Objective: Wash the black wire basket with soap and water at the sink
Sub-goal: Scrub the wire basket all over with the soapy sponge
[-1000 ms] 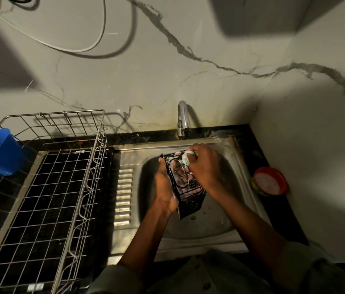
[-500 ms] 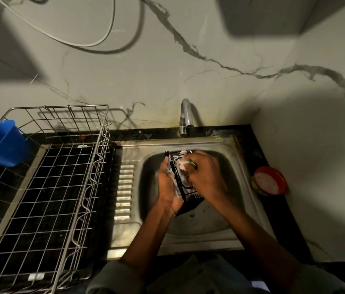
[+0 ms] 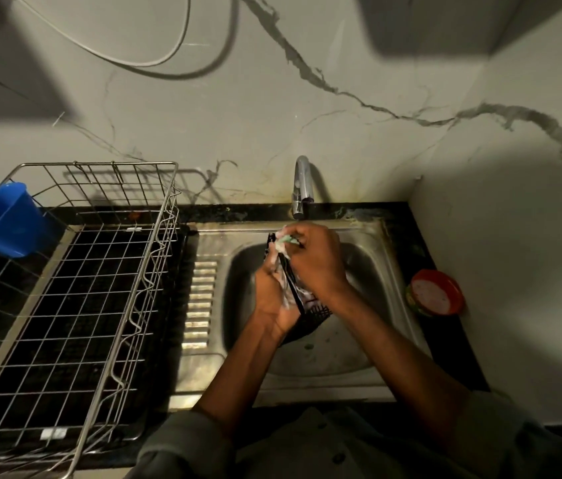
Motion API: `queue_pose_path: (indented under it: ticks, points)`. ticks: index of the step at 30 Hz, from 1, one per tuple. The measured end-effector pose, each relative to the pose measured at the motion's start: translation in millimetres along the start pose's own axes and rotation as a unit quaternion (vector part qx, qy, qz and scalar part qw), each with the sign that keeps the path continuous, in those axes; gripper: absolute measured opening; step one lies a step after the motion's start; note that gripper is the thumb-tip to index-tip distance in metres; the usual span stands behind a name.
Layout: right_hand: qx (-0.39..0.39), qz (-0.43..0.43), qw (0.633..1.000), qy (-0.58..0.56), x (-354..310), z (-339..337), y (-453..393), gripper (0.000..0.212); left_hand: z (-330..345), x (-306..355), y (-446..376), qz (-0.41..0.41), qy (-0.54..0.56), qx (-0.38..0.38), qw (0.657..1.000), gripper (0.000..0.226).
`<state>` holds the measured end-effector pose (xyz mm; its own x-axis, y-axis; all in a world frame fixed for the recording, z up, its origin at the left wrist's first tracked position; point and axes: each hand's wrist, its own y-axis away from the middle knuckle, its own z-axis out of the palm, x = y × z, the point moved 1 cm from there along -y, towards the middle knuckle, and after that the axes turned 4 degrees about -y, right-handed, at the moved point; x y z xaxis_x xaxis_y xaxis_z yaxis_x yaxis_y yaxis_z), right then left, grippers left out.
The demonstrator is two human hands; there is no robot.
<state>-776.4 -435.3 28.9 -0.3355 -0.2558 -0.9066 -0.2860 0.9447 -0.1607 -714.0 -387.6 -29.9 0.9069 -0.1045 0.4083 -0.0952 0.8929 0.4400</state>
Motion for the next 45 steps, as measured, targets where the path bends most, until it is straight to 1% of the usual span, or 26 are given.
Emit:
queue_pose_path:
  ticks: [2, 5, 6, 7, 8, 10, 11, 12, 15, 16, 19, 20, 23, 24, 27, 29, 31, 33, 34, 35, 36, 37, 39, 41, 43, 45]
  points:
    - [-0.021, -0.005, 0.999, 0.031, -1, -4, 4, 0.023, 1, 9, -5, 0.024, 0.018, -0.014, 0.999, 0.043]
    - [-0.111, -0.092, 0.986, 0.084, 4, -14, 38, 0.026, -6, 19, -18, 0.058, 0.031, -0.004, 0.998, 0.042]
    - [-0.128, -0.118, 0.98, 0.093, 9, -19, 48, 0.026, -8, 21, -22, 0.064, 0.032, -0.006, 0.997, 0.043]
    - [-0.121, -0.127, 0.979, 0.103, 18, -25, 50, 0.026, -10, 23, -25, 0.071, 0.033, -0.009, 0.997, 0.043]
    - [-0.09, -0.114, 0.983, 0.111, 28, -31, 47, 0.026, -11, 24, -28, 0.073, 0.034, -0.01, 0.997, 0.043]
    - [0.0, -0.05, 0.992, 0.117, 42, -45, 33, 0.026, -12, 23, -32, 0.076, 0.023, -0.009, 0.997, 0.044]
    - [0.029, -0.029, 0.992, 0.118, 43, -48, 28, 0.027, -12, 21, -33, 0.076, 0.012, -0.002, 0.997, 0.044]
    - [0.026, -0.031, 0.992, 0.117, 41, -46, 28, 0.028, -10, 20, -33, 0.077, 0.0, 0.005, 0.997, 0.044]
    - [-0.082, -0.101, 0.988, 0.086, 29, -30, 45, 0.026, -9, 16, -32, 0.096, 0.01, 0.014, 0.995, 0.041]
    - [-0.084, -0.106, 0.988, 0.079, 30, -30, 48, 0.026, -9, 15, -32, 0.093, 0.019, 0.006, 0.995, 0.043]
    - [0.0, -0.074, 0.99, 0.121, 41, -42, 45, 0.026, -10, 10, -29, 0.088, 0.04, -0.012, 0.995, 0.055]
    - [-0.007, -0.08, 0.99, 0.118, 41, -43, 46, 0.027, -8, 9, -27, 0.083, 0.053, -0.021, 0.995, 0.058]
    - [-0.09, -0.121, 0.986, 0.074, 25, -29, 51, 0.026, -5, 5, -29, 0.058, 0.065, -0.02, 0.996, 0.054]
    - [-0.086, -0.117, 0.987, 0.071, 22, -25, 46, 0.024, -4, 3, -28, 0.052, 0.073, -0.015, 0.996, 0.051]
    - [-0.006, -0.064, 0.996, 0.068, 19, -19, 11, 0.016, 4, -4, -20, 0.046, 0.057, -0.023, 0.997, 0.035]
    - [0.02, -0.061, 0.997, 0.05, 12, -18, -4, 0.016, 9, -6, -15, 0.05, 0.043, -0.037, 0.997, 0.042]
    - [-0.014, -0.105, 0.993, 0.055, 4, -18, 1, 0.019, 11, 0, -16, 0.068, 0.05, -0.036, 0.996, 0.053]
    - [-0.081, -0.188, 0.976, 0.074, 10, -24, 20, 0.02, 3, 12, -23, 0.102, 0.047, -0.032, 0.993, 0.044]
    - [-0.102, -0.224, 0.966, 0.075, 19, -29, 29, 0.02, -2, 19, -27, 0.11, 0.051, -0.033, 0.992, 0.042]
    - [-0.109, -0.239, 0.963, 0.067, 32, -36, 35, 0.019, -5, 25, -30, 0.114, 0.054, -0.028, 0.992, 0.042]
    - [-0.103, -0.223, 0.968, 0.051, 43, -43, 38, 0.02, -7, 29, -32, 0.116, 0.059, -0.025, 0.991, 0.042]
    - [-0.084, -0.18, 0.98, 0.026, 52, -47, 36, 0.022, -7, 32, -33, 0.114, 0.052, -0.026, 0.992, 0.04]
    - [-0.027, -0.105, 0.994, -0.027, 63, -49, 28, 0.028, -6, 32, -33, 0.104, 0.02, -0.049, 0.993, 0.03]
    - [0.018, -0.086, 0.995, -0.039, 65, -46, 21, 0.022, -10, 29, -36, 0.078, 0.002, -0.073, 0.994, 0.037]
    - [0.039, -0.055, 0.996, -0.055, 70, -43, 16, 0.019, -17, 27, -41, 0.047, -0.008, -0.065, 0.997, 0.048]
    - [0.054, 0.047, 0.989, -0.132, 75, -41, 16, 0.022, -20, 26, -45, 0.028, -0.003, -0.063, 0.998, 0.058]
